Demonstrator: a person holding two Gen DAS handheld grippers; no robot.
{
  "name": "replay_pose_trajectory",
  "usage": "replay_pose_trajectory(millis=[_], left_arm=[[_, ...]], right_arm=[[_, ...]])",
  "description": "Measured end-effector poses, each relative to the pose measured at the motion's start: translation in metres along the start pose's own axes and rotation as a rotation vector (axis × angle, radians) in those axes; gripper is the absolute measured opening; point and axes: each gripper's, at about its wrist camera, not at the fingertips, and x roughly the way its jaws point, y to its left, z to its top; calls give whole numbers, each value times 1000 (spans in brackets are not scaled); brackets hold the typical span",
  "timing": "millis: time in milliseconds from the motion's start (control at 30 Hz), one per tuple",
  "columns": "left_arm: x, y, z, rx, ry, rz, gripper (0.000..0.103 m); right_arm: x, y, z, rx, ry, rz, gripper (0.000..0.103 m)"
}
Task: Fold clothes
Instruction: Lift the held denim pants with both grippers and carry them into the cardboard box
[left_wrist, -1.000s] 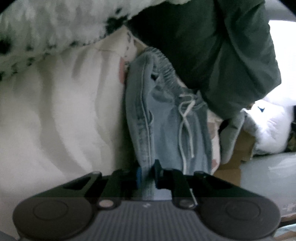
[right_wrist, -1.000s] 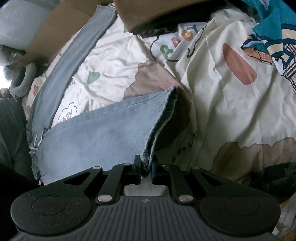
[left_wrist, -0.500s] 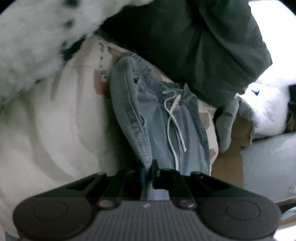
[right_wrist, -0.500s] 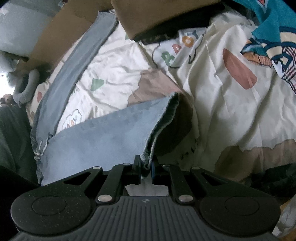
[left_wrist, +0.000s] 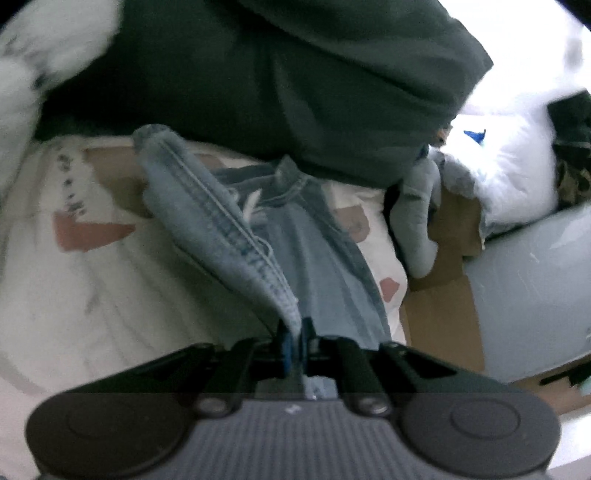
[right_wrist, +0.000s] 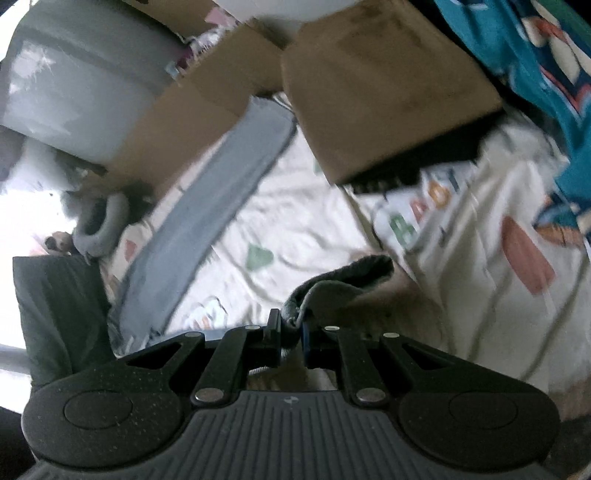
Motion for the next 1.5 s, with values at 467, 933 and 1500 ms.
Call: replay_pose_trajectory(millis=[467, 933, 1500], left_arm=[[63, -87, 8, 93, 39, 125, 5], [148, -113, 20, 148, 100, 117, 5], [231, -124, 28, 208, 114, 162, 5]], right_arm=[[55, -9, 75, 62, -36, 17, 9], [128, 12, 151, 74, -42, -84, 9], [232, 54, 232, -9, -84, -169, 9]])
